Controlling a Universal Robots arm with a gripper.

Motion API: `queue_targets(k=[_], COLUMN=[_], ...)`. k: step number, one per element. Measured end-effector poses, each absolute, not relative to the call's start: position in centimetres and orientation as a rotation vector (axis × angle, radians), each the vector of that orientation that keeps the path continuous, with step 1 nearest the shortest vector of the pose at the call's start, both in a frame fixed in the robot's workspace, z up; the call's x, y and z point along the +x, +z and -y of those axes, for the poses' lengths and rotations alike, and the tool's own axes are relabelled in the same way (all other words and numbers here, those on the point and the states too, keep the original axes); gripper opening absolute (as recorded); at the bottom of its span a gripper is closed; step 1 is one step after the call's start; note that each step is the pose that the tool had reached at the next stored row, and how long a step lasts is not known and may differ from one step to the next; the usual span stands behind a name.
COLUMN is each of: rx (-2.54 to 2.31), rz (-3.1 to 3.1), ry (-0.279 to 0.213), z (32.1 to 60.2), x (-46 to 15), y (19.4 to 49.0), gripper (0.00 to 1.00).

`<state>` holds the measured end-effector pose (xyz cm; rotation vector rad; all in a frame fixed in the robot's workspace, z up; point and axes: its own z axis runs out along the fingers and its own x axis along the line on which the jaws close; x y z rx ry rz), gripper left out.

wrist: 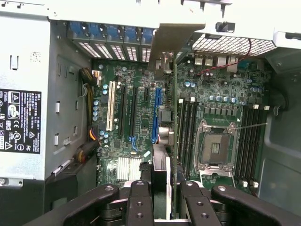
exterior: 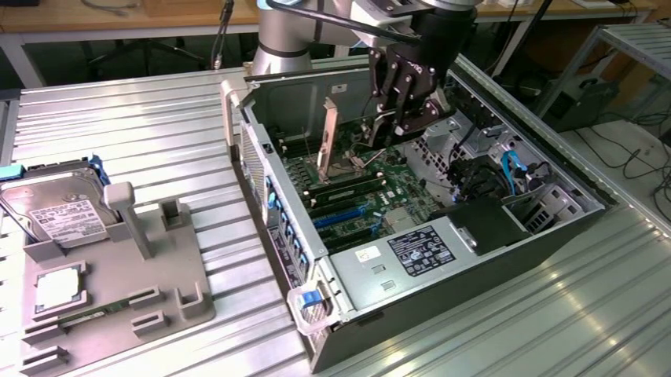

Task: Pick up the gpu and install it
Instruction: 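Insert the gpu into the slot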

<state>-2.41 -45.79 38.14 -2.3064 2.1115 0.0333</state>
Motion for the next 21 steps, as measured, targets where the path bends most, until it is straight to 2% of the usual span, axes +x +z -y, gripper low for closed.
queue_targets(k=[21], rx=[-2.308], rz=[-2.111], ry=[0.034], z=[45.84], x=[-2.41], y=[37.37], gripper=[0.28])
